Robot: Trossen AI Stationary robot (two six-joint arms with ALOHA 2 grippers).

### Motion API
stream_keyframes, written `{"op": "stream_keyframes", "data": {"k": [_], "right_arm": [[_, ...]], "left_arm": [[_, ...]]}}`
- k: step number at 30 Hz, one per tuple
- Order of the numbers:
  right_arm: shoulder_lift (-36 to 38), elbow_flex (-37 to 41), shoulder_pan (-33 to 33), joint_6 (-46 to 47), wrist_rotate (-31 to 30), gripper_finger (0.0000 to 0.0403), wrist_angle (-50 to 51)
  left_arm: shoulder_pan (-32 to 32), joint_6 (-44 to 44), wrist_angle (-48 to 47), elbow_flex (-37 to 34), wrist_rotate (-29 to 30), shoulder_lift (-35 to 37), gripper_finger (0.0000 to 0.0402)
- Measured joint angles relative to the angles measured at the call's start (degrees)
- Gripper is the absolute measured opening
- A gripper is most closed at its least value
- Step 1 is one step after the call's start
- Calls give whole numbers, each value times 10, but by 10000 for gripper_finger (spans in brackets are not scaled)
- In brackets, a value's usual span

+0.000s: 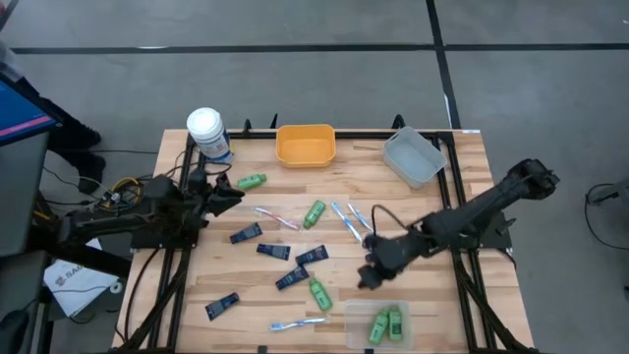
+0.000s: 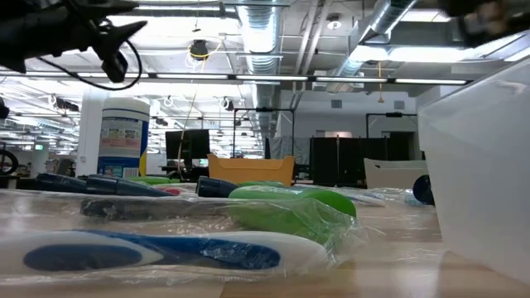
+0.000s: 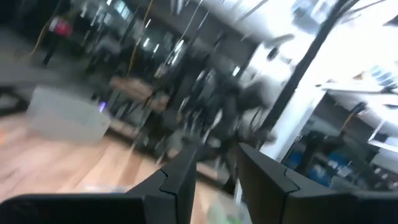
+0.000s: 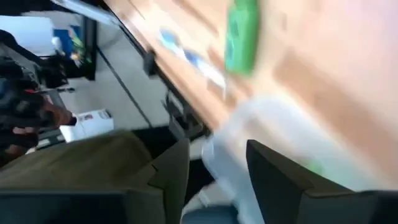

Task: Pick & Place Travel size toiletries
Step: Put the green shampoo into the transparent bin

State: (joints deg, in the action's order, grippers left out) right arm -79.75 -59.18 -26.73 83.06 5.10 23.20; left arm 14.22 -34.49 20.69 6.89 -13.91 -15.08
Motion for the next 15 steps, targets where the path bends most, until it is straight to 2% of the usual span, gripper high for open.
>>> {"op": "stream_keyframes", "data": {"k": [4, 7, 9, 12, 15], "right_arm": [[29, 0, 38, -112, -11, 126, -24], [51, 0, 61, -176, -13, 111, -45], [66, 0, 72, -207, -14, 102, -51], [85, 0, 81, -247, -23, 92, -53], [102, 0, 81, -279, -36, 85, -52]], "left_arm": [[0, 45, -96, 82, 0, -104, 112], [0, 105, -202, 164, 14, -198, 112], [0, 153, -298, 220, 43, -260, 112], [0, 213, -423, 287, 116, -348, 112], [3, 247, -465, 319, 175, -417, 116]]}}
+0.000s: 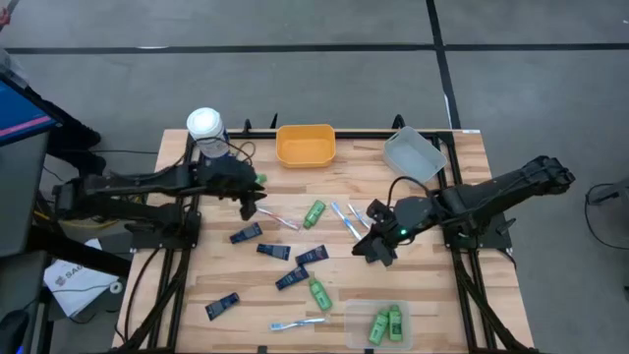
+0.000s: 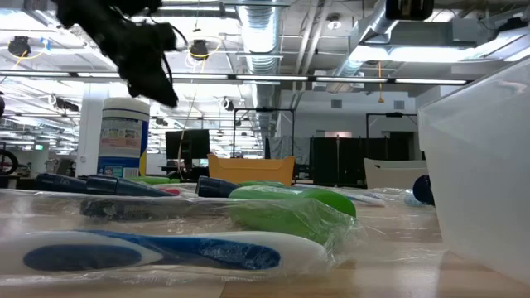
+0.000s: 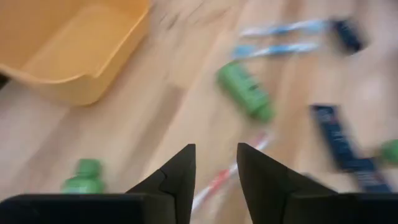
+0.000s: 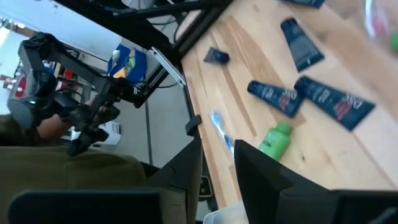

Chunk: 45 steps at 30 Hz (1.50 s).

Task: Pick & Place Travel size toiletries
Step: Put the green shampoo into the transparent bin

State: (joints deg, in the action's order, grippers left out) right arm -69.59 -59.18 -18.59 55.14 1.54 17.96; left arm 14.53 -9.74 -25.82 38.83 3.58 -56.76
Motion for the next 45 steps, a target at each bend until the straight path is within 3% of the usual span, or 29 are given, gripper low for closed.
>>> {"op": "stream_keyframes", "data": {"k": [7, 13, 17, 26, 33, 38, 45], "right_arm": [[5, 0, 0, -28, -16, 92, 16], [-2, 0, -7, -27, -16, 127, 33], [-1, 0, -7, -28, -16, 149, 35], [-1, 0, -4, -31, -16, 168, 39], [-1, 0, -4, -31, -16, 163, 39], [-1, 0, -6, -28, -16, 158, 38], [-1, 0, -9, -26, -16, 148, 36]], "left_arm": [[57, 4, -15, 11, -6, -89, 188], [138, -24, -74, 11, 35, -125, 269], [185, 12, -80, 11, 37, -140, 297], [201, 110, -72, 11, 0, -197, 298], [204, 139, -42, 11, 25, -257, 297], [204, 139, -41, 10, 8, -291, 295], [198, 110, -42, 9, -22, -303, 241]]}}
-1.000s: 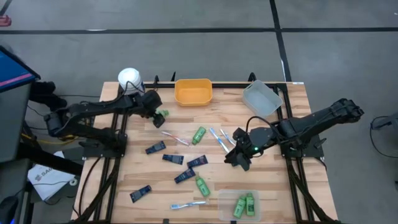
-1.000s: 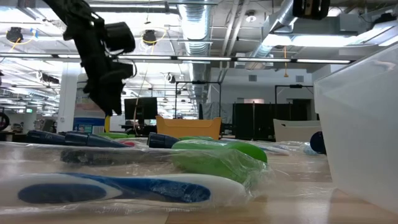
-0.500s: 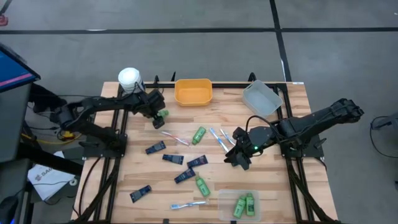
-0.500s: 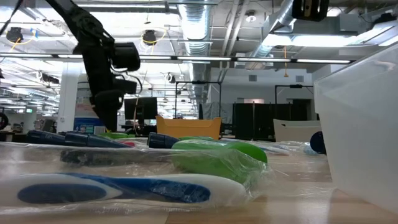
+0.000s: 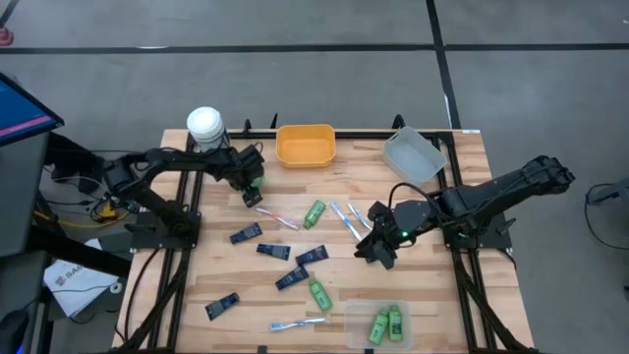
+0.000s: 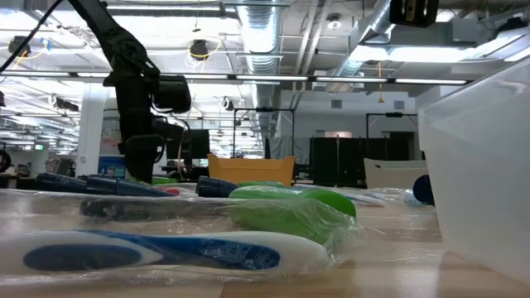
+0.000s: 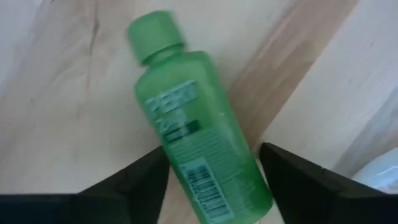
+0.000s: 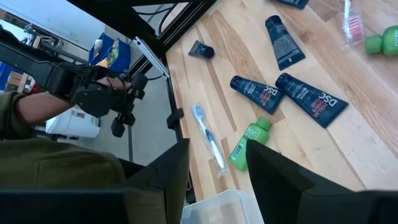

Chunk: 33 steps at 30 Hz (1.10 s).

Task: Pick & Place Travel size toiletries
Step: Put the green shampoo into the transparent bin

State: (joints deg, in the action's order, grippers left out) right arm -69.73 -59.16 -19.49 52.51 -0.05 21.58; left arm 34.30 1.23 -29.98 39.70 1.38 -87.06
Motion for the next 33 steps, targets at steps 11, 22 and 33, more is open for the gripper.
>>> {"op": "stream_keyframes", "data": {"k": [11, 22, 33], "right_arm": [[0, 0, 22, -35, 0, 126, -4], [-6, 0, 124, -198, -70, 132, -88], [-120, 0, 231, -227, -42, 251, -337]], "left_arm": [[-3, -46, -1, -2, -17, 88, 143], [-20, -133, 56, -2, -214, 250, 165], [-100, -231, 282, -2, -237, 367, 168]]}}
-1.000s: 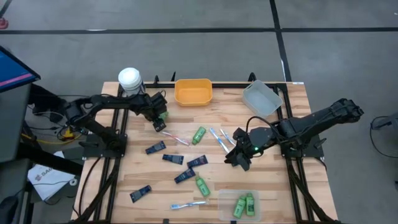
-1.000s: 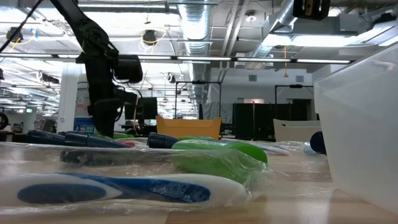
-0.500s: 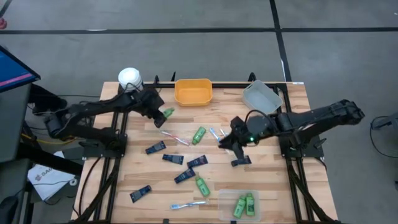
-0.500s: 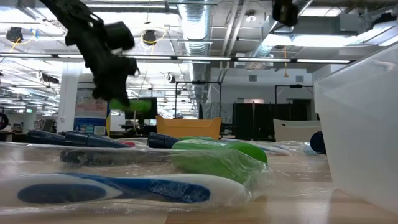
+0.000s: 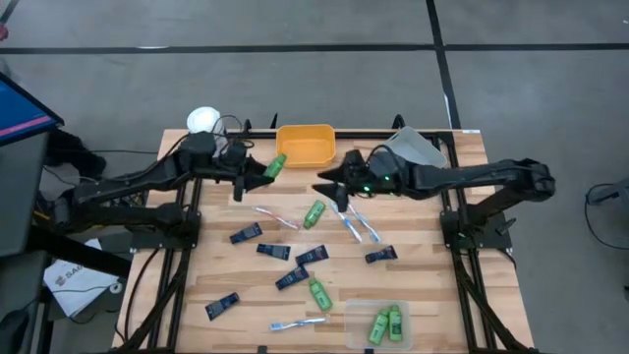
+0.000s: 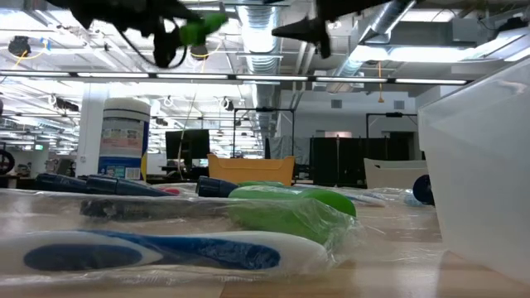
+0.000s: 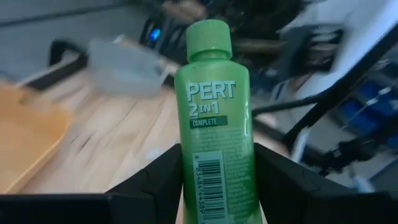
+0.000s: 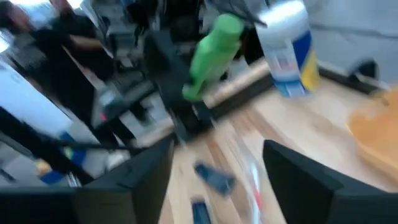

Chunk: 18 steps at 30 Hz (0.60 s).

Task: Pick & Place Travel size toiletries
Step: Put the green shampoo into the transparent bin

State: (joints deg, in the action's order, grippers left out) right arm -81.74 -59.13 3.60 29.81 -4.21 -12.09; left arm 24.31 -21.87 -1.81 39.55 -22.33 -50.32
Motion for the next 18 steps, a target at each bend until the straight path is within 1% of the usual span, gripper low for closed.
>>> {"op": "stream_keyframes", "data": {"k": [3, 7, 11, 13, 16, 18], "right_arm": [[-34, 0, 16, 0, 10, 270, -93], [-68, -4, 29, 0, 15, 274, -178], [-103, -44, 37, -9, 57, 274, -182], [-117, -69, 37, -21, 66, 274, -181], [-134, -112, 36, -41, 76, 274, -156], [-139, -137, 36, -55, 76, 274, -121]], "left_arm": [[-13, -9, 31, 0, 0, 6, 166], [-23, -11, 52, 0, 0, 2, 166], [-32, -11, 70, 0, 3, -15, 167], [-35, -11, 77, 0, 3, -21, 166], [-38, -11, 77, 0, 3, -28, 167], [-40, -11, 80, 0, 3, -28, 168]]}}
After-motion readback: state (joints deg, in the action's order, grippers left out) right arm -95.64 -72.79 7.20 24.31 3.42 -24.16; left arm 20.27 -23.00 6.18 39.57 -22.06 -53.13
